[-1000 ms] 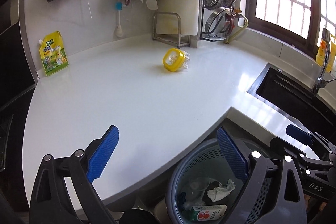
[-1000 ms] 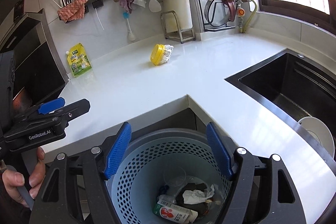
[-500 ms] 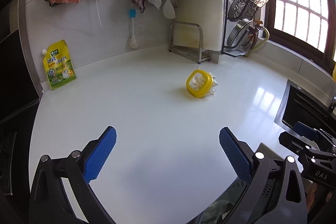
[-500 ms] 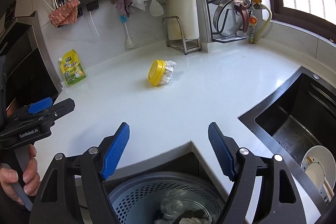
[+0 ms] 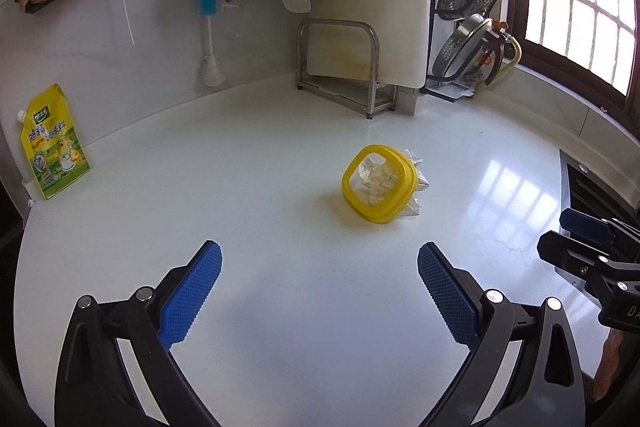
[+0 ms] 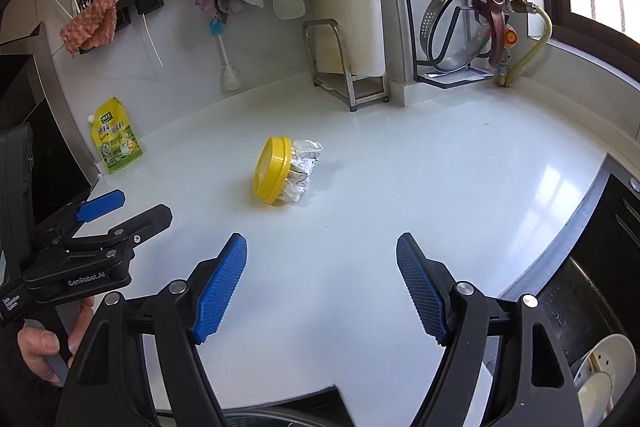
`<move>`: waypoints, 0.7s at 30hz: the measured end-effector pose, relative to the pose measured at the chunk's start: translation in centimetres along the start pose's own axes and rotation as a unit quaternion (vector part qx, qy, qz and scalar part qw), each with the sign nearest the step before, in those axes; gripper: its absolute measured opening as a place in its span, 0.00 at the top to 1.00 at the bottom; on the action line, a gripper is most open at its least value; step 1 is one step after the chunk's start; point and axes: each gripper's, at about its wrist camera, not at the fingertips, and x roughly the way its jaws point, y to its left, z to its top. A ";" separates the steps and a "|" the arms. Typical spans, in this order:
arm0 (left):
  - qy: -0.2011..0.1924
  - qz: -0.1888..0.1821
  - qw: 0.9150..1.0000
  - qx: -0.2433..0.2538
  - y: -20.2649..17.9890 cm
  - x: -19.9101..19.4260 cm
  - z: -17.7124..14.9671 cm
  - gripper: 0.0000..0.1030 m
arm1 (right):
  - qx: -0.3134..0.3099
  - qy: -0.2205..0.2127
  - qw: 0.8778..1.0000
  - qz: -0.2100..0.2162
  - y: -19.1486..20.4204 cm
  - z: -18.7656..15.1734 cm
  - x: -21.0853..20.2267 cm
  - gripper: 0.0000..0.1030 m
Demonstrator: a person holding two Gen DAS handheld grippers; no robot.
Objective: Collect trash
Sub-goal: 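Move both tools to the yellow lid and crumpled wrap on the counter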
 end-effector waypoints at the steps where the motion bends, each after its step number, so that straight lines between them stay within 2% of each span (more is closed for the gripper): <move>1: 0.006 -0.006 1.000 0.004 -0.2 0.9 0.3 0.06 | 0.001 0.002 1.000 0.000 -0.4 0.1 0.1 0.28; 11: 0.066 -0.075 0.995 0.015 -0.3 7.7 2.8 0.06 | 0.037 0.001 0.999 0.007 -3.8 0.0 0.3 0.28; 14: 0.062 -0.088 0.994 0.025 -0.5 8.4 3.3 0.06 | 0.039 0.002 0.999 0.014 -4.0 0.0 0.4 0.28; 18: 0.064 -0.124 0.990 0.020 -0.5 9.2 4.2 0.06 | 0.038 0.005 0.999 0.027 -3.8 -0.1 0.6 0.28; 21: 0.063 -0.130 0.989 0.035 -1.2 9.7 4.7 0.06 | 0.034 0.005 0.999 0.031 -3.6 -0.1 0.6 0.28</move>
